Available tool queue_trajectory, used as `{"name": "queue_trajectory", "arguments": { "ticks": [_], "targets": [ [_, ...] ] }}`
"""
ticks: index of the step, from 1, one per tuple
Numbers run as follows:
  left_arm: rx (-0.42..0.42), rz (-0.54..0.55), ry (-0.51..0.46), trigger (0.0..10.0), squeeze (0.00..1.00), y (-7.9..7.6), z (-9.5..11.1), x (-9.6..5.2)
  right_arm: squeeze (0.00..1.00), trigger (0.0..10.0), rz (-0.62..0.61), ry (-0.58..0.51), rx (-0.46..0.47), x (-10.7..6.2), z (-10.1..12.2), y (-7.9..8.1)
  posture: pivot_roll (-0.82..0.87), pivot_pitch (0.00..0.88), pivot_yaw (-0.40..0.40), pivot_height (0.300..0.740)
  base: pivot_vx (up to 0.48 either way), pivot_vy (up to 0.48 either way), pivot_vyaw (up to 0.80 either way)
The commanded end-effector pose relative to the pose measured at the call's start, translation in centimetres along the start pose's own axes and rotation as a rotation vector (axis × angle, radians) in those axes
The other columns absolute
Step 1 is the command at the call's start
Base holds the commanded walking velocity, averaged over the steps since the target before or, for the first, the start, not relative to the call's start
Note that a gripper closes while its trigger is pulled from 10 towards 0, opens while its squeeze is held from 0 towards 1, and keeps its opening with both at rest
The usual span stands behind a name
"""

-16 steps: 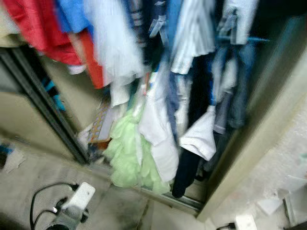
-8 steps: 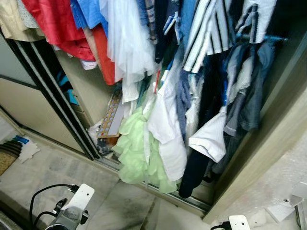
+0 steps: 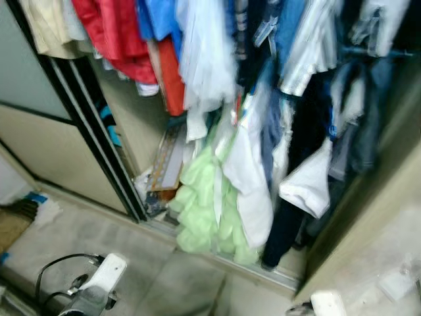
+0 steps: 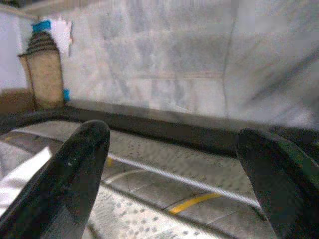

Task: Clean up the room

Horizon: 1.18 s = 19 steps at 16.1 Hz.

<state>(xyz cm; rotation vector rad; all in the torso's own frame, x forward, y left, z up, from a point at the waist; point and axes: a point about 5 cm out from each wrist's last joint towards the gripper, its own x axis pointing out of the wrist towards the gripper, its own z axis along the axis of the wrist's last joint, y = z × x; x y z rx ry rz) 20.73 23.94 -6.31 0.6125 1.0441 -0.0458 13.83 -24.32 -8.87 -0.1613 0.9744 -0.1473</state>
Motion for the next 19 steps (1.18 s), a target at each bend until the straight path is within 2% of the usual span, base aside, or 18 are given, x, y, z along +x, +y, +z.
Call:
{"name": "queue_trajectory", "arguments": {
  "ticks": [1, 3, 5, 9, 12, 19],
  "targets": [
    [-0.007, 0.036, 0.009, 10.0, 0.00, 0.7, -0.7, 0.0, 0.00, 10.0, -0.010, -0.091, 0.029, 0.5, 2.7, 0.5, -0.16, 0.000, 0.083, 0.740, 0.000, 0.000, 0.00],
    [-0.032, 0.053, -0.009, 10.0, 0.00, 0.8, -0.6, 0.0, 0.00, 10.0, -0.031, -0.159, 0.012, 0.7, 4.6, 0.2, -0.15, 0.000, 0.080, 0.740, 0.000, 0.000, 0.00],
    [-0.036, 0.059, -0.018, 10.0, 0.00, 0.9, -0.5, 0.0, 0.00, 10.0, -0.048, -0.190, -0.010, 0.7, 5.2, 0.0, -0.15, 0.000, 0.079, 0.740, 0.000, 0.000, 0.00],
    [-0.059, 0.052, -0.032, 10.0, 0.00, 0.8, -0.5, 0.0, 0.00, 10.0, -0.072, -0.146, 0.005, 0.7, 4.1, -0.7, -0.15, 0.000, 0.077, 0.740, 0.000, 0.000, -0.20],
    [-0.069, 0.051, -0.031, 10.0, 0.00, 0.8, -0.5, 0.0, 0.00, 10.0, -0.073, -0.143, 0.000, 0.6, 3.9, -0.7, -0.15, 0.000, 0.078, 0.740, 0.302, 0.000, -0.69],
    [-0.066, 0.035, -0.033, 10.0, 0.00, 0.7, -0.4, 0.0, 0.00, 10.0, -0.067, -0.140, -0.017, 0.6, 3.9, -0.8, -0.15, 0.000, 0.078, 0.740, 0.376, 0.000, 0.00]
  ]
}}
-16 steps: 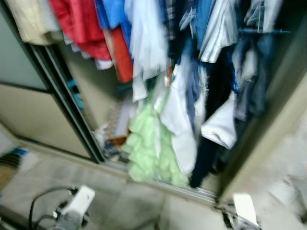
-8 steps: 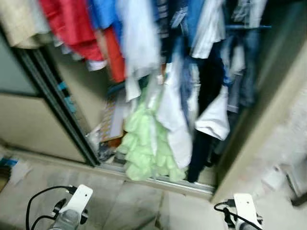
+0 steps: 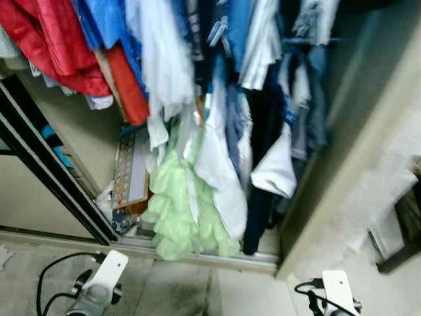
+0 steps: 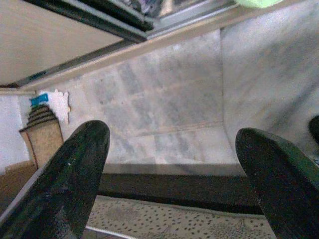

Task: Clean up the room

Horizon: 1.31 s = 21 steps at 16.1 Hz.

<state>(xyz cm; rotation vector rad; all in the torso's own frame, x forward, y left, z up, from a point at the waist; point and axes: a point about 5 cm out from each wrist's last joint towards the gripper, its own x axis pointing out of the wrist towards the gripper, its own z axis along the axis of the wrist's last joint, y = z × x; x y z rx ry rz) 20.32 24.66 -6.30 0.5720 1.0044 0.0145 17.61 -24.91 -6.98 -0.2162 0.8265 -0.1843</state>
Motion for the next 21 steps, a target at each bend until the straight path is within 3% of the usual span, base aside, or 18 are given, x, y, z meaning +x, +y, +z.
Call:
{"name": "queue_trajectory", "arguments": {
  "ticks": [1, 7, 9, 10, 11, 15, 17, 20, 21],
  "targets": [
    [-0.003, -0.004, -0.010, 10.0, 0.00, 0.2, 0.3, 0.0, 0.00, 10.0, -0.002, 0.010, -0.003, -0.1, -0.3, -0.2, -0.16, 0.000, 0.077, 0.740, 0.371, 0.000, 0.00],
    [0.007, 0.029, -0.010, 10.0, 0.00, 0.3, 0.5, 0.0, 0.00, 10.0, -0.009, -0.009, -0.013, -0.1, -0.1, -0.6, -0.16, 0.000, 0.076, 0.740, 0.000, 0.000, 0.00],
    [-0.119, 0.100, -0.024, 10.0, 0.00, 0.4, 0.3, 0.0, 0.00, 10.0, -0.023, -0.174, -0.013, 0.6, 3.7, -0.8, -0.15, 0.000, 0.074, 0.740, 0.000, 0.000, 0.00],
    [-0.171, 0.142, -0.062, 10.0, 0.00, 1.8, 0.6, 0.0, 0.00, 10.0, -0.017, -0.243, -0.023, 0.8, 5.4, -0.7, -0.15, 0.000, 0.065, 0.740, 0.000, 0.000, 0.00],
    [-0.233, 0.238, -0.161, 10.0, 0.00, 5.8, 1.7, -0.3, 0.00, 10.0, 0.013, -0.358, -0.031, 0.9, 8.5, -0.2, -0.12, 0.000, 0.048, 0.740, 0.000, 0.000, 0.00],
    [-0.352, 0.436, -0.249, 10.0, 0.00, 9.2, 1.7, -1.1, 0.00, 10.0, 0.186, -0.456, -0.168, 1.0, 13.2, 2.9, -0.07, 0.000, 0.000, 0.740, 0.000, 0.000, 0.00],
    [-0.366, 0.521, -0.313, 10.0, 0.00, 9.9, 1.7, -1.7, 0.00, 10.0, 0.269, -0.475, -0.183, 0.9, 15.2, 4.0, -0.06, 0.000, -0.013, 0.740, 0.000, 0.000, 0.00],
    [-0.370, 0.549, -0.482, 10.0, 0.00, 9.4, 3.8, -2.6, 0.00, 10.0, 0.420, -0.551, -0.210, 0.0, 17.4, 6.0, -0.05, 0.000, -0.014, 0.740, 0.000, 0.000, 0.00],
    [-0.359, 0.551, -0.589, 10.0, 0.00, 9.2, 5.4, -3.5, 0.00, 10.0, 0.450, -0.669, -0.185, -1.0, 18.9, 6.4, -0.05, 0.000, -0.009, 0.740, 0.000, 0.000, 0.00]
  ]
}}
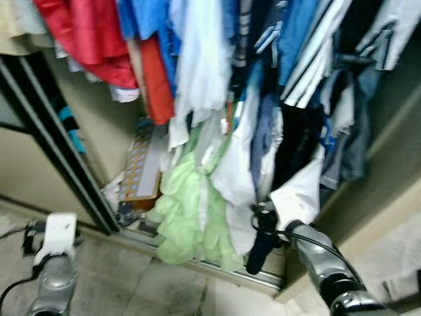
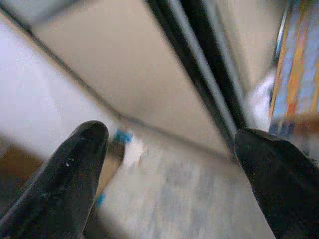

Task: Clean up the room

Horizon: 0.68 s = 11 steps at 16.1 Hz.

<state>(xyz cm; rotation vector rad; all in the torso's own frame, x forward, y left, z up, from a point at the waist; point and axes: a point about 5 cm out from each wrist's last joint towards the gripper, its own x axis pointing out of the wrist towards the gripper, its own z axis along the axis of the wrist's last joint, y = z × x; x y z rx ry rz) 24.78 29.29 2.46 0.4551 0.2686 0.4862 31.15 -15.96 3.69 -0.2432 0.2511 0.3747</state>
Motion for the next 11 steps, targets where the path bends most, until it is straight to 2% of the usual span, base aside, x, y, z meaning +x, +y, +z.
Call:
{"name": "queue_trajectory", "arguments": {
  "ticks": [1, 2, 3, 4, 5, 6, 9, 11],
  "targets": [
    [0.004, -0.002, -0.065, 10.0, 0.00, -0.1, 1.0, -0.1, 0.00, 10.0, -0.005, -0.078, -0.006, -0.1, 1.3, -0.5, -0.05, 0.000, -0.008, 0.740, 0.000, 0.000, 0.00],
    [-0.029, -0.009, -0.163, 10.0, 0.00, -0.2, 2.8, -0.5, 0.00, 10.0, -0.009, -0.196, -0.047, -0.8, 2.9, -0.4, -0.06, 0.000, 0.001, 0.740, 0.000, 0.000, 0.00],
    [-0.054, -0.016, -0.233, 10.0, 0.00, 0.0, 4.2, -0.8, 0.00, 10.0, -0.013, -0.255, -0.078, -1.5, 3.8, -0.3, -0.05, 0.000, 0.002, 0.740, 0.000, 0.000, 0.00],
    [-0.081, -0.039, -0.301, 10.0, 0.00, 0.2, 5.5, -1.4, 0.00, 10.0, -0.042, -0.308, -0.069, -2.4, 4.4, -0.3, -0.05, 0.000, 0.004, 0.740, 0.000, 0.000, 0.00],
    [-0.086, -0.040, -0.333, 10.0, 0.00, 0.6, 6.0, -1.8, 0.00, 10.0, -0.073, -0.332, -0.072, -3.0, 4.6, -0.4, -0.05, 0.000, 0.005, 0.740, 0.000, 0.000, 0.00],
    [-0.093, -0.041, -0.338, 10.0, 0.00, 0.7, 6.1, -2.0, 0.00, 10.0, -0.094, -0.345, -0.068, -3.1, 4.8, -0.3, -0.05, 0.000, 0.012, 0.740, 0.000, 0.000, 0.78],
    [-0.116, -0.070, -0.347, 10.0, 0.00, 0.1, 6.9, -1.9, 0.00, 10.0, -0.111, -0.360, -0.065, -2.5, 5.7, 0.0, -0.05, 0.000, 0.017, 0.740, 0.000, 0.000, 0.78],
    [-0.172, -0.086, -0.389, 10.0, 0.00, -0.7, 9.0, -1.9, 0.00, 10.0, -0.118, -0.387, -0.068, -2.0, 7.3, 0.2, -0.05, 0.000, 0.005, 0.740, 0.000, 0.000, 0.78]
  ]
}}
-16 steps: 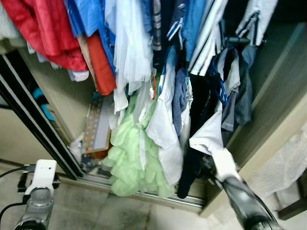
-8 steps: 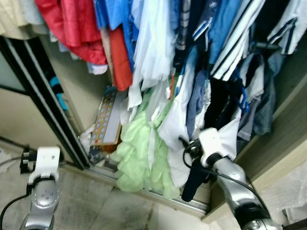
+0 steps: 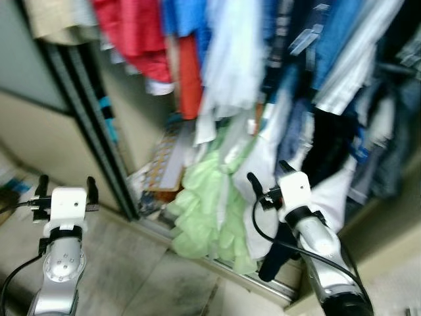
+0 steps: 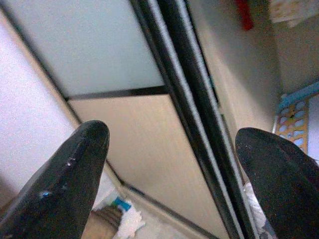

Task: Clean up the room

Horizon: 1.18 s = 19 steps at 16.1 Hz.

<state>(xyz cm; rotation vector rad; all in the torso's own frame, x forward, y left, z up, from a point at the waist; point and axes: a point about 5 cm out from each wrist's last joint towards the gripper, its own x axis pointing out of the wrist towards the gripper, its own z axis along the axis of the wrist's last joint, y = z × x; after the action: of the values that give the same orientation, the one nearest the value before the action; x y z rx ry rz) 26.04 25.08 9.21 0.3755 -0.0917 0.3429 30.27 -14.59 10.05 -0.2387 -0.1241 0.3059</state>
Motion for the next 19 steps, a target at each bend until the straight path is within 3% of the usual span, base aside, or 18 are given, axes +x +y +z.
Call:
{"name": "queue_trajectory", "arguments": {
  "ticks": [1, 7, 12, 15, 19],
  "targets": [
    [-0.039, -0.003, -0.049, 10.0, 0.00, -0.6, 1.6, 0.9, 0.00, 10.0, -0.008, -0.041, -0.008, 1.0, 1.5, -0.2, -0.05, 0.000, -0.001, 0.740, 0.000, 0.000, 0.78],
    [-0.049, 0.027, -0.089, 10.0, 0.00, -1.7, 3.1, 1.6, 0.00, 10.0, 0.026, -0.118, 0.028, 3.0, 4.6, 1.3, -0.04, 0.000, -0.009, 0.740, 0.000, 0.000, 0.78],
    [-0.044, -0.002, -0.066, 10.0, 0.00, -2.9, 2.6, 1.7, 0.00, 10.0, 0.044, -0.093, 0.013, 2.9, 3.9, 1.9, -0.06, 0.000, 0.005, 0.740, 0.000, 0.000, 0.77],
    [-0.053, -0.002, -0.055, 10.0, 0.00, -3.3, 2.4, 2.1, 0.00, 10.0, 0.039, -0.083, 0.000, 3.0, 3.5, 1.7, -0.07, 0.000, 0.023, 0.740, 0.000, 0.000, 0.77],
    [-0.052, -0.043, -0.051, 10.0, 0.00, -3.6, 1.8, 1.3, 0.00, 10.0, 0.005, -0.056, -0.008, 2.2, 2.6, 0.9, -0.08, 0.000, 0.031, 0.740, 0.000, 0.000, 0.77]
  ]
}}
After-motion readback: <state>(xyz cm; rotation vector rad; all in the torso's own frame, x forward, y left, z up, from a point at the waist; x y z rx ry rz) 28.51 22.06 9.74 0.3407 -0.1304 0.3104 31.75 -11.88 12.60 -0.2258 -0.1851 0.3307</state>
